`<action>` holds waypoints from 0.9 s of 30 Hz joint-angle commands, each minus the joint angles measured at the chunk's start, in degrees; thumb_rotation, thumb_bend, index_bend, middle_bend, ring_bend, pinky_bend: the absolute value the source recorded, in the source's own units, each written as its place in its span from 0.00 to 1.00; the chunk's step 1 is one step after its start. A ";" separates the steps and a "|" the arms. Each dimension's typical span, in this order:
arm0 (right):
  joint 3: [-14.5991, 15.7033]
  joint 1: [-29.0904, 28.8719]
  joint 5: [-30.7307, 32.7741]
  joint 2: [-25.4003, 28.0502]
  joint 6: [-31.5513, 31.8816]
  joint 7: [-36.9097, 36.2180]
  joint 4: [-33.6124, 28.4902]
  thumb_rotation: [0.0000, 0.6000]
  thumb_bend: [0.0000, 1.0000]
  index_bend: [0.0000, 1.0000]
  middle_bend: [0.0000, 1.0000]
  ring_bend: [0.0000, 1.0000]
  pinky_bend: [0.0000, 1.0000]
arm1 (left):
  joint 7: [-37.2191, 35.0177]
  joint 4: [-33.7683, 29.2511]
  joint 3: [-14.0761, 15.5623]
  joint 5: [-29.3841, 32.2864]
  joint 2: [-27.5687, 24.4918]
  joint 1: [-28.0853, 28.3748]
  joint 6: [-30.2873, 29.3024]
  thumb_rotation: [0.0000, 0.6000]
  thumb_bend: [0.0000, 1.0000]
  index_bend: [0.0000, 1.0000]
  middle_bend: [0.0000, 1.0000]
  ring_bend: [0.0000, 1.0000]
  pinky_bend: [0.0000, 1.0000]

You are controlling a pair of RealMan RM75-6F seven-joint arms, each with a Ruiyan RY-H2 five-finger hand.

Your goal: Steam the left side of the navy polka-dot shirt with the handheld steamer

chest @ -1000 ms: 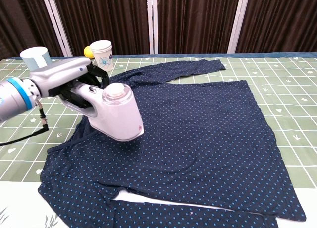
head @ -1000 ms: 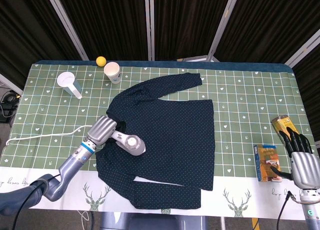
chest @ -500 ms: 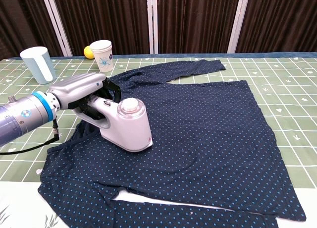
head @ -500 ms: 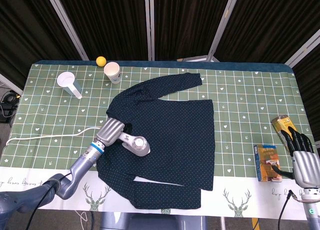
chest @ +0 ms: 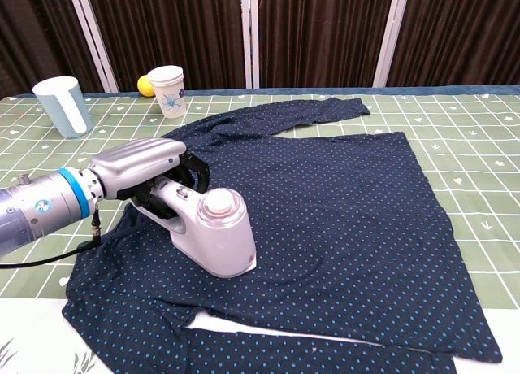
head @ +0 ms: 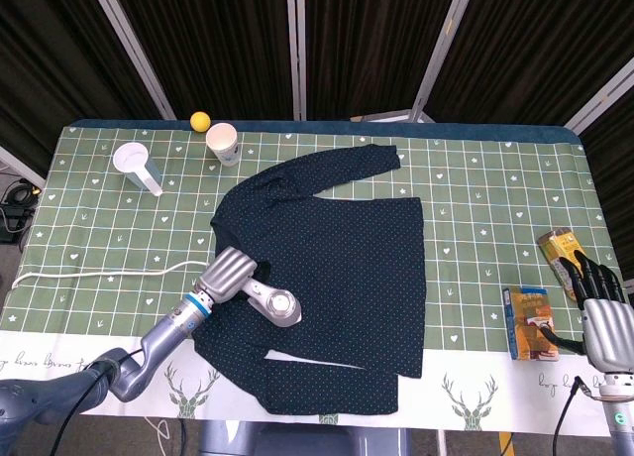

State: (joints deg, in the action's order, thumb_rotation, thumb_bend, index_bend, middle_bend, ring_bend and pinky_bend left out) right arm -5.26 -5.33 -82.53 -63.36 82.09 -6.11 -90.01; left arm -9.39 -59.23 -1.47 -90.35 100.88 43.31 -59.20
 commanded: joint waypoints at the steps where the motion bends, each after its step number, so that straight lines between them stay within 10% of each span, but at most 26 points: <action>1: 0.03 -0.01 -0.03 -0.02 -0.02 0.11 -0.02 1.00 0.00 0.00 0.00 0.00 0.00 | -0.48 -1.63 0.67 -0.91 -0.76 0.04 -0.61 1.00 0.82 0.99 0.95 0.89 1.00; 27: 0.10 0.07 -0.24 -0.07 0.15 0.43 -0.16 1.00 0.00 0.00 0.00 0.00 0.00 | -1.55 1.45 2.99 -2.06 -1.04 -1.35 -1.83 1.00 0.82 0.99 0.95 0.89 1.00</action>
State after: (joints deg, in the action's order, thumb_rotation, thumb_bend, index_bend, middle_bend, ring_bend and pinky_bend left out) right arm -5.15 -5.26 -82.77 -63.44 82.24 -5.68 -90.17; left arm -10.68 -58.08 1.49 -92.51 99.81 42.12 -60.90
